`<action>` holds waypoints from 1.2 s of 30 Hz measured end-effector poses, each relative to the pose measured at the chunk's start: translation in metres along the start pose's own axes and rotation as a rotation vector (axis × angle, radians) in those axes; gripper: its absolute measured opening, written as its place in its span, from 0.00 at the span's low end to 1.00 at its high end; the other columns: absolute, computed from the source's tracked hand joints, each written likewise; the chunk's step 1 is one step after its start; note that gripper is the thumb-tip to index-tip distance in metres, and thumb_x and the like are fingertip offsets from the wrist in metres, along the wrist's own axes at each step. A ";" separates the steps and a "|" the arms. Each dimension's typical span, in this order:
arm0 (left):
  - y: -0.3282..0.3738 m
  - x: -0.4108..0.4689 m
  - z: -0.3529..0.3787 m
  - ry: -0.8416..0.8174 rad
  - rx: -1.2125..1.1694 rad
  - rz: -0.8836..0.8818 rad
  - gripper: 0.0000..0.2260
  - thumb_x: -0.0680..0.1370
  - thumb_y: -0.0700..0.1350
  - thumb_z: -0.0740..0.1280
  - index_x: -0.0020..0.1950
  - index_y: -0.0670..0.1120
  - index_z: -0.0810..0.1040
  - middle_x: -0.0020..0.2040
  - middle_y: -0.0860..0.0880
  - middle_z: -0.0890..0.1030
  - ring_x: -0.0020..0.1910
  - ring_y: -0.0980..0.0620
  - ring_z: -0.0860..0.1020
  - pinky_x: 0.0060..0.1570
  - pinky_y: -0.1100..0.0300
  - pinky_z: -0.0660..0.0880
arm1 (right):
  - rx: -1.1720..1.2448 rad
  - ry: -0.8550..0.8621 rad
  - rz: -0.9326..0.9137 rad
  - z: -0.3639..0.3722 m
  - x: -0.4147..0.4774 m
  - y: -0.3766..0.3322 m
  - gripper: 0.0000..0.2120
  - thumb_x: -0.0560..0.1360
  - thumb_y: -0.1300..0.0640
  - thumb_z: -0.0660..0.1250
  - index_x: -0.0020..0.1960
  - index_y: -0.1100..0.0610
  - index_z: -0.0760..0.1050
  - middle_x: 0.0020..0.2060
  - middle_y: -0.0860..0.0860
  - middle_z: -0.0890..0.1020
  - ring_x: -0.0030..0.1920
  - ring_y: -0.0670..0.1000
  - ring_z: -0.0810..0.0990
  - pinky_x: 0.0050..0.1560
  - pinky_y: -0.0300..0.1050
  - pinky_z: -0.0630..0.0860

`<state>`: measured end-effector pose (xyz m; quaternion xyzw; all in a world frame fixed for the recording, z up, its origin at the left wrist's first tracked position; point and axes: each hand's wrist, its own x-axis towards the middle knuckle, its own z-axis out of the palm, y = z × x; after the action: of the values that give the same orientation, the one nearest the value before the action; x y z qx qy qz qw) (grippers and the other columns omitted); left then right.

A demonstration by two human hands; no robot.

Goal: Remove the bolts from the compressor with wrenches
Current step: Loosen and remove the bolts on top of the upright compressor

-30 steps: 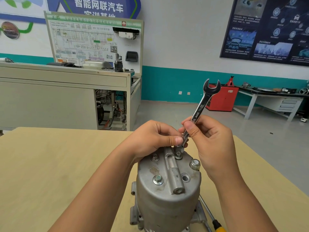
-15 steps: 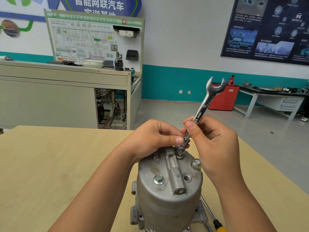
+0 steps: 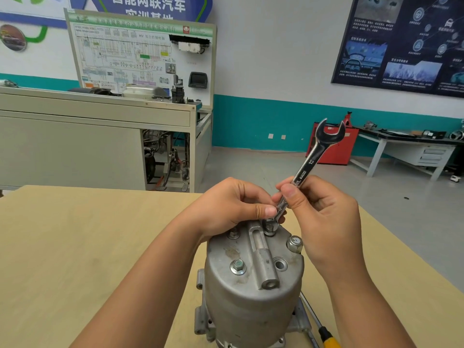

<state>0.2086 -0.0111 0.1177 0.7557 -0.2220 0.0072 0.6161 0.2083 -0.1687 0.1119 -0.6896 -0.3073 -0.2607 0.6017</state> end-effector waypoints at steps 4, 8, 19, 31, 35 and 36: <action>0.002 0.001 0.000 -0.060 -0.006 -0.024 0.08 0.71 0.47 0.67 0.46 0.47 0.83 0.41 0.54 0.85 0.42 0.61 0.81 0.44 0.70 0.74 | 0.111 -0.089 0.097 -0.002 0.011 0.000 0.07 0.73 0.56 0.65 0.38 0.49 0.78 0.31 0.45 0.83 0.31 0.39 0.79 0.32 0.29 0.72; 0.002 0.004 0.000 -0.105 0.011 -0.032 0.13 0.73 0.45 0.64 0.54 0.43 0.81 0.50 0.50 0.83 0.53 0.57 0.79 0.57 0.65 0.73 | 0.255 -0.255 0.227 -0.003 0.023 0.003 0.13 0.77 0.64 0.60 0.39 0.54 0.78 0.28 0.48 0.81 0.26 0.43 0.74 0.27 0.34 0.70; -0.002 0.001 -0.002 0.019 -0.042 -0.015 0.07 0.65 0.45 0.71 0.40 0.43 0.82 0.39 0.49 0.82 0.41 0.53 0.79 0.49 0.61 0.75 | -0.084 -0.338 0.045 0.004 0.032 -0.007 0.08 0.75 0.60 0.66 0.42 0.48 0.79 0.31 0.43 0.79 0.35 0.42 0.76 0.39 0.36 0.74; 0.007 -0.002 -0.006 -0.175 -0.060 -0.068 0.10 0.72 0.43 0.66 0.37 0.54 0.85 0.37 0.56 0.83 0.39 0.60 0.80 0.43 0.67 0.76 | 0.150 -0.315 0.053 0.002 0.018 -0.008 0.08 0.70 0.57 0.65 0.38 0.46 0.80 0.30 0.42 0.81 0.32 0.40 0.77 0.35 0.29 0.70; 0.007 0.002 -0.003 -0.172 -0.048 -0.051 0.17 0.74 0.35 0.64 0.32 0.54 0.83 0.35 0.57 0.82 0.38 0.63 0.79 0.44 0.70 0.74 | 0.311 -0.359 0.057 -0.004 0.015 -0.005 0.04 0.71 0.62 0.66 0.41 0.54 0.78 0.29 0.45 0.80 0.31 0.40 0.76 0.34 0.29 0.71; 0.006 0.003 -0.002 -0.158 -0.047 -0.047 0.19 0.75 0.33 0.64 0.31 0.53 0.82 0.34 0.57 0.82 0.37 0.63 0.79 0.43 0.70 0.74 | 0.332 -0.365 0.061 -0.006 0.013 -0.004 0.03 0.72 0.61 0.65 0.42 0.55 0.77 0.30 0.45 0.80 0.31 0.40 0.77 0.35 0.29 0.72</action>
<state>0.2102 -0.0110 0.1245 0.7443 -0.2521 -0.0722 0.6141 0.2143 -0.1725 0.1255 -0.6258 -0.4285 -0.0594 0.6490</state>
